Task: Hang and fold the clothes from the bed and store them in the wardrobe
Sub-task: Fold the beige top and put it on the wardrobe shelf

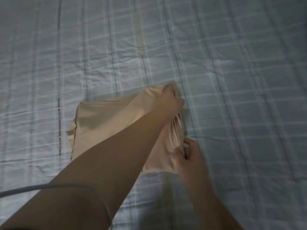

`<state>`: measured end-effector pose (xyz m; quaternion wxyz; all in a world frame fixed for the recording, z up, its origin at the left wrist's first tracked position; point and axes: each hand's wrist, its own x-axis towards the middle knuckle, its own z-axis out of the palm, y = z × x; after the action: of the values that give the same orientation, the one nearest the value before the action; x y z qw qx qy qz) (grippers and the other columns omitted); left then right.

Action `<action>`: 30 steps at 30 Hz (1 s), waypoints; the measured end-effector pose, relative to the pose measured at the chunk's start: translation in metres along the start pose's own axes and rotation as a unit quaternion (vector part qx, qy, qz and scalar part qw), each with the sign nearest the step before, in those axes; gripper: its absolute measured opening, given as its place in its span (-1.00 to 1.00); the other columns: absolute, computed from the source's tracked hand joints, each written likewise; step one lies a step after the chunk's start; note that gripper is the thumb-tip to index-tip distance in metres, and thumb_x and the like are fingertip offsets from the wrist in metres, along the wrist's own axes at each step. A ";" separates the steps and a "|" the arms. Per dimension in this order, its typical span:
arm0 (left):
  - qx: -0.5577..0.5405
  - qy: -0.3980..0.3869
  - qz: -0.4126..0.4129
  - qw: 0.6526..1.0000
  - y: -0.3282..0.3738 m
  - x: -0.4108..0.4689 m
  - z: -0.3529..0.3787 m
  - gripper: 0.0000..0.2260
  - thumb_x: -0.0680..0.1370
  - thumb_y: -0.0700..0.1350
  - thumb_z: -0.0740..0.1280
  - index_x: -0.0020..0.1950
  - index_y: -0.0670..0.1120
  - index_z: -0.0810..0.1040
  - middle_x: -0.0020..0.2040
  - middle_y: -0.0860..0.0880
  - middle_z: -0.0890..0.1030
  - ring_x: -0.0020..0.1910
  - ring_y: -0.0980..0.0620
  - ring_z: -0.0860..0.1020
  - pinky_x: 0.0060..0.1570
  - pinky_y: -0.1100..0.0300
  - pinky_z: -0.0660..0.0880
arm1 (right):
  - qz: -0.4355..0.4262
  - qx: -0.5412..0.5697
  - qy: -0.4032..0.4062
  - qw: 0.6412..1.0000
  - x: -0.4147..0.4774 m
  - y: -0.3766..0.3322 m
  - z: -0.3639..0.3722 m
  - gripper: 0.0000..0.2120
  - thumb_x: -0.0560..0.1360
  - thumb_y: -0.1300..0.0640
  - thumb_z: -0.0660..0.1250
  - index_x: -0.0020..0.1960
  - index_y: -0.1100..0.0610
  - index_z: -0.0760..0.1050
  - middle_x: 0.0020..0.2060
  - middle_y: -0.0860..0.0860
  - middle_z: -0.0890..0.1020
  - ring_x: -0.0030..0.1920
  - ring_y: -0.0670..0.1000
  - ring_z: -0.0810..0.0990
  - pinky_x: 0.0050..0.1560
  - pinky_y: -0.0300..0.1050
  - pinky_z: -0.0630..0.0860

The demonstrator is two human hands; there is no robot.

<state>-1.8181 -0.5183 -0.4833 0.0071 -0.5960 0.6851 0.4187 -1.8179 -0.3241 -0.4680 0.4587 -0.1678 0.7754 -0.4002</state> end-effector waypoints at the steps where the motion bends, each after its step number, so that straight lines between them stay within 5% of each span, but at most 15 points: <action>1: -0.005 -0.012 0.017 1.000 -0.001 -0.002 0.002 -0.80 0.51 -0.02 0.35 0.03 -0.12 0.48 -0.10 -0.09 0.57 -0.07 -0.10 0.55 -0.05 0.11 0.41 | 0.015 0.006 0.014 1.000 0.002 0.003 -0.003 -0.85 0.47 0.18 0.33 0.03 0.03 0.51 -0.41 0.02 0.49 -0.43 -0.14 0.46 -0.34 -0.32 0.43; 3: 0.009 -0.026 0.041 0.999 -0.008 -0.002 0.007 -0.86 0.56 -0.01 0.32 -0.03 -0.06 0.44 -0.21 0.01 0.48 -0.18 0.00 0.48 -0.15 0.21 0.28 | 0.044 -0.003 0.017 0.999 0.006 0.014 -0.007 -0.82 0.41 0.05 0.33 0.02 -0.01 0.53 -0.32 0.01 0.61 -0.33 -0.06 0.59 -0.24 -0.09 0.52; 6: -0.057 -0.049 0.038 0.996 -0.018 0.000 0.009 -0.89 0.58 -0.07 0.31 -0.03 -0.07 0.43 -0.27 0.02 0.45 -0.33 0.12 0.42 -0.40 0.44 0.28 | 0.056 -0.047 -0.014 0.997 0.007 0.023 -0.012 -0.87 0.42 0.01 0.32 -0.03 -0.11 0.54 -0.27 -0.13 0.64 -0.26 -0.11 0.62 -0.16 -0.01 0.52; 9: -0.200 -0.075 0.021 0.977 -0.018 0.003 0.001 -0.80 0.50 -0.21 0.34 -0.22 -0.06 0.34 -0.42 -0.05 0.35 -0.56 0.09 0.36 -0.62 0.29 0.28 | 0.030 -0.029 -0.018 0.999 -0.002 0.008 -0.008 -0.82 0.41 -0.02 0.31 -0.01 -0.20 0.56 -0.20 -0.06 0.68 -0.13 0.03 0.67 -0.04 0.10 0.59; 15: -0.228 -0.152 0.036 0.961 -0.018 -0.011 -0.080 -0.85 0.55 -0.27 0.28 -0.18 -0.11 0.38 -0.45 -0.07 0.37 -0.58 0.06 0.34 -0.56 0.29 0.27 | -0.049 0.018 -0.040 0.998 -0.042 -0.039 0.033 -0.64 0.50 0.23 0.37 0.20 -0.13 0.54 -0.11 -0.15 0.71 -0.09 -0.16 0.68 -0.11 -0.27 0.54; 21: -0.193 -0.068 0.046 0.978 -0.073 -0.038 -0.194 -0.90 0.51 -0.24 0.34 0.01 -0.12 0.50 -0.23 -0.10 0.53 -0.34 -0.02 0.48 -0.41 0.21 0.40 | -0.073 -0.086 -0.026 0.993 -0.089 -0.077 0.118 -0.46 0.43 0.00 0.38 0.34 -0.30 0.34 -0.29 -0.18 0.56 -0.27 -0.14 0.55 -0.13 -0.16 0.50; 30: -0.194 0.008 -0.028 0.981 -0.238 -0.057 -0.286 -0.88 0.54 -0.20 0.36 0.06 -0.15 0.52 -0.18 -0.05 0.61 -0.29 0.00 0.58 -0.22 0.11 0.58 | -0.111 -0.209 -0.080 0.968 -0.138 -0.068 0.285 -0.34 0.50 0.06 0.29 0.54 -0.14 0.13 0.34 -0.11 0.49 0.29 -0.06 0.49 0.32 -0.13 0.40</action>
<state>-1.4662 -0.6244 -0.4032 -0.1019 -0.6087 0.5739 0.5382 -1.5118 -0.4128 -0.4095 0.4268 -0.3770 0.7789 -0.2629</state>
